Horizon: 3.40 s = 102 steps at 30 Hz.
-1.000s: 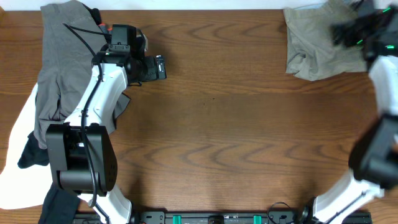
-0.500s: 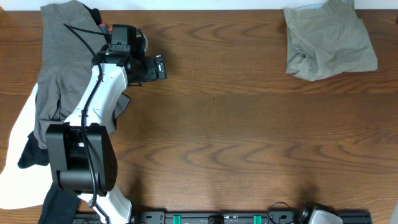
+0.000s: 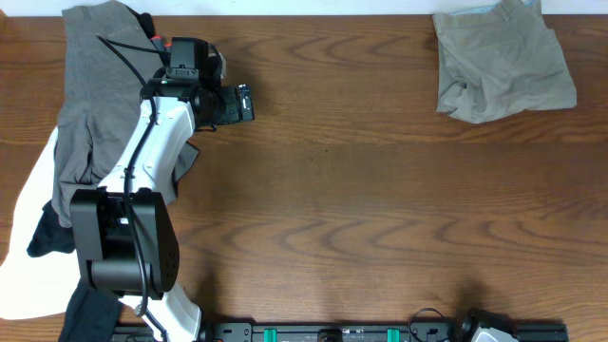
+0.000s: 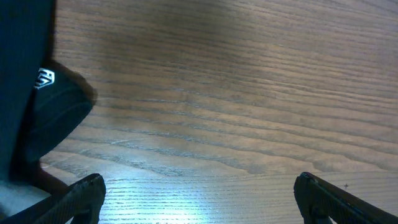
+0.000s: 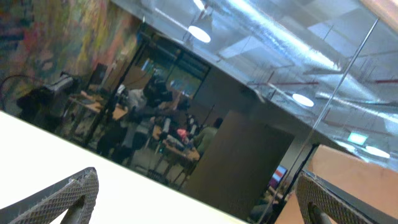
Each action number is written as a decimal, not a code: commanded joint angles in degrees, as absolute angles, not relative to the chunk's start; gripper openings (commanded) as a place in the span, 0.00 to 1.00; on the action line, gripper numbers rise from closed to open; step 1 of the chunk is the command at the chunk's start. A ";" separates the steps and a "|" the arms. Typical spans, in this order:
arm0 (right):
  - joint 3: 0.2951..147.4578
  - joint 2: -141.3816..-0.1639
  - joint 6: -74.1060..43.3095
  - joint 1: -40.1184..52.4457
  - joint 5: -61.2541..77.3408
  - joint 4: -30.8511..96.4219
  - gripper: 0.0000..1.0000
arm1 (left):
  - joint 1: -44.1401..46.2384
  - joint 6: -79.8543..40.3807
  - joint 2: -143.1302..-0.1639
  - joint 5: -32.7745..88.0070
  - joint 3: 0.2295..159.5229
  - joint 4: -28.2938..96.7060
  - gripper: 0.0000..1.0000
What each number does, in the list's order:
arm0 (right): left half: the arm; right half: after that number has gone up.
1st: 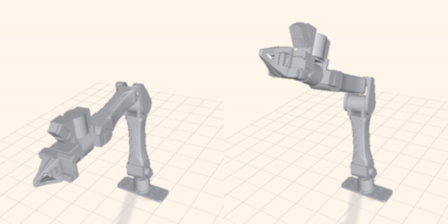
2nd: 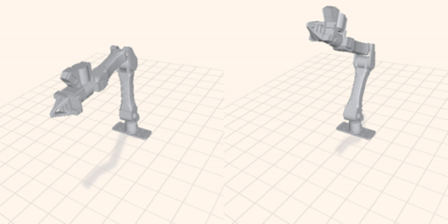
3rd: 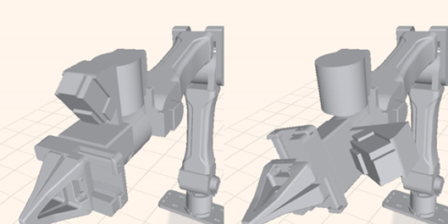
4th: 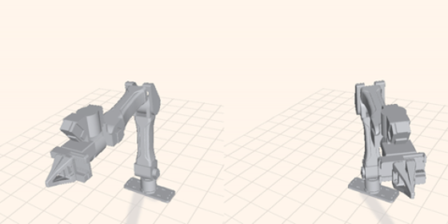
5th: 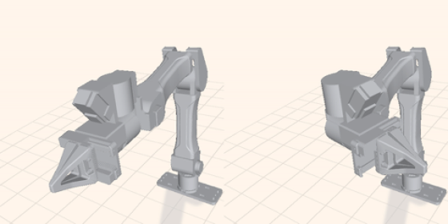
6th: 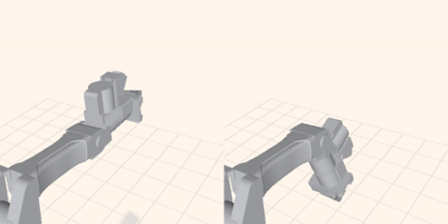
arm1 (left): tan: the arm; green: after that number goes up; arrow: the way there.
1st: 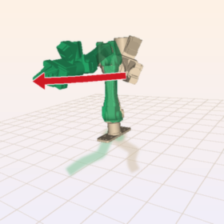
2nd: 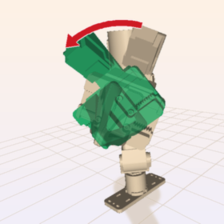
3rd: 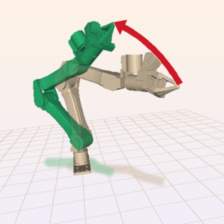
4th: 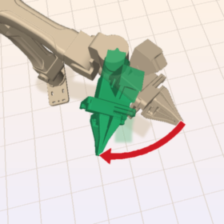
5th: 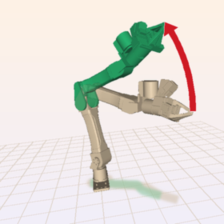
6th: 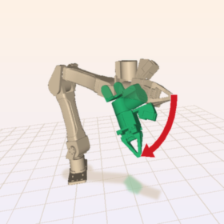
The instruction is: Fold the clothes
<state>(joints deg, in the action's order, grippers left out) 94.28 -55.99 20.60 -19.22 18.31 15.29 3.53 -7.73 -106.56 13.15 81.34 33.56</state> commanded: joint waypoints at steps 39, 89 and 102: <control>7.70 -7.75 3.97 2.33 9.26 -1.58 0.99 | 3.60 -7.81 -107.48 13.02 80.84 33.54 0.98; 0.32 -1.48 3.90 2.33 8.78 3.49 0.99 | 3.46 -7.60 -107.48 10.87 80.84 36.99 0.98; 0.32 -1.48 3.90 2.33 8.78 3.49 0.99 | 6.26 3.57 -90.59 9.82 65.87 22.02 0.98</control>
<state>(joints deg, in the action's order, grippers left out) 0.43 -2.07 4.14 1.78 9.17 3.20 5.32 -2.11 -98.10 10.33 71.05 24.58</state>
